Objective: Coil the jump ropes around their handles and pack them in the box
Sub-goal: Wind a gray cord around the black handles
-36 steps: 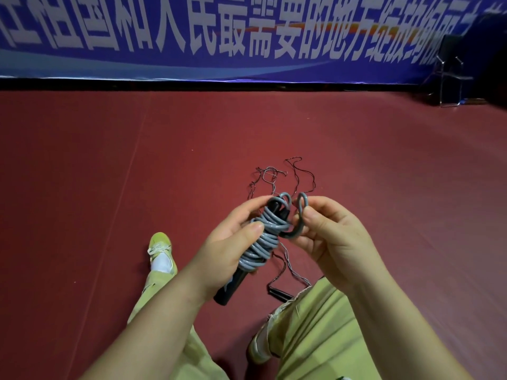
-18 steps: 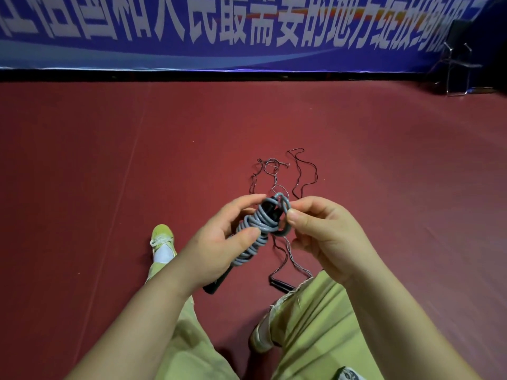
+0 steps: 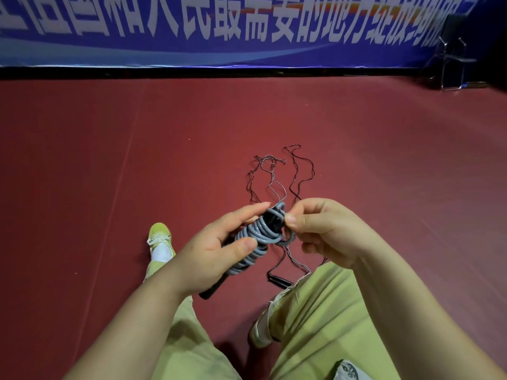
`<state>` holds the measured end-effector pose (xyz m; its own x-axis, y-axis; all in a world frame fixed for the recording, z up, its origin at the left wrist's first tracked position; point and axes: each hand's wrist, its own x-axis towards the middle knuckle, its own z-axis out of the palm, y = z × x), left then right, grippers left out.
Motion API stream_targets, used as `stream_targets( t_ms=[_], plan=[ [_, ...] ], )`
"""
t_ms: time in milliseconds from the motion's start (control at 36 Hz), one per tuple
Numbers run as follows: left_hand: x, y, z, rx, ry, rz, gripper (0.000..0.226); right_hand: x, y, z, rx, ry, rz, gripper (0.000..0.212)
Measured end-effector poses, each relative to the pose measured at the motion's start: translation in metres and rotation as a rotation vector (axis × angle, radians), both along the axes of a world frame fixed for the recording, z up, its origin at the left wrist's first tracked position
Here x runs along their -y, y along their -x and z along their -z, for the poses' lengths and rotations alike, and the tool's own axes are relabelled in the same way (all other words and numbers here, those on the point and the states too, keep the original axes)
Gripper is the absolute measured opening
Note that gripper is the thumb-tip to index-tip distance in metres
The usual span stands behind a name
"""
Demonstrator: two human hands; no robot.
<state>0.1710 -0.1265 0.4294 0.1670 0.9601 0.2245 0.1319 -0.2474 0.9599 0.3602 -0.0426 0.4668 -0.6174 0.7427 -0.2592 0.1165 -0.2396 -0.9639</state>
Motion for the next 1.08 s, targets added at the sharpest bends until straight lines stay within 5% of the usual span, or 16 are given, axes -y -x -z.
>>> stream_targets(
  t_ms=[333,500,694,889,1083],
  plan=[
    [0.001,0.003,0.001,0.027,0.048,0.046,0.043,0.007,0.008,0.015,-0.125,0.054,0.064,0.013],
    [0.003,0.007,0.002,-0.004,0.086,0.087,0.044,0.006,0.007,0.027,-0.209,0.092,-0.032,0.059],
    [0.004,0.009,-0.005,-0.139,0.083,0.15,0.046,0.003,-0.002,0.033,-0.212,0.163,-0.132,0.059],
    [0.002,-0.002,0.0,0.129,0.108,0.089,0.039,0.002,-0.003,0.03,-0.339,0.199,-0.146,0.07],
    [-0.005,-0.01,0.003,0.332,0.186,0.182,0.045,-0.003,-0.009,0.028,-0.339,0.195,-0.168,0.046]
  ],
)
